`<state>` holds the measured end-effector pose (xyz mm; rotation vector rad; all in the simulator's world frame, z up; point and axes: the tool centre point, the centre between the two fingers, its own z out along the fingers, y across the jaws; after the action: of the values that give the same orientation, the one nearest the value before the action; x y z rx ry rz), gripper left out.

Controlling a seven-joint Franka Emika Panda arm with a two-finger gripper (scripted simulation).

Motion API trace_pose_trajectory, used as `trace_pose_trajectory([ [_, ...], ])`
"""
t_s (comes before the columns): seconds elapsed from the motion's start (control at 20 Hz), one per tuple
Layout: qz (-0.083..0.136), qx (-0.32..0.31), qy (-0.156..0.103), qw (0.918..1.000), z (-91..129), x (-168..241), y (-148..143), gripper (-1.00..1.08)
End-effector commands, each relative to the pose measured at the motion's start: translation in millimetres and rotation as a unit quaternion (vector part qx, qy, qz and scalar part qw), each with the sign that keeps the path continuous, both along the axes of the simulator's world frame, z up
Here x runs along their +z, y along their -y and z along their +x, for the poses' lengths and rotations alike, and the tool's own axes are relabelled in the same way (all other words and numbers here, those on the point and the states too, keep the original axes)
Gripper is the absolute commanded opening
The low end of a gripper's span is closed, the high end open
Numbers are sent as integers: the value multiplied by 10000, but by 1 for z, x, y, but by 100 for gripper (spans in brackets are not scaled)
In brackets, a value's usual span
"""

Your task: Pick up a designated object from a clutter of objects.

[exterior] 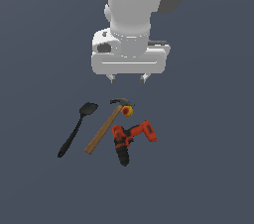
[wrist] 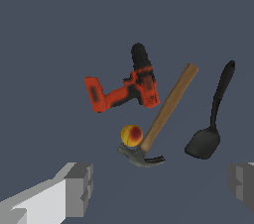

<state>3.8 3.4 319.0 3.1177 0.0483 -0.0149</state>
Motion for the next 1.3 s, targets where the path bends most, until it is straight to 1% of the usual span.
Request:
trace_pose_trajectory([
  [0.0, 0, 0, 0, 10000, 0, 0, 0, 100],
  [0.15, 25, 39, -16, 10000, 0, -1, -5, 100],
  [0.45, 143, 222, -94, 9996, -2, -5, -28, 100],
  [0.85, 139, 210, -88, 9996, -2, -12, -26, 100],
  [1.25, 140, 185, -66, 9997, -3, -51, -22, 100],
])
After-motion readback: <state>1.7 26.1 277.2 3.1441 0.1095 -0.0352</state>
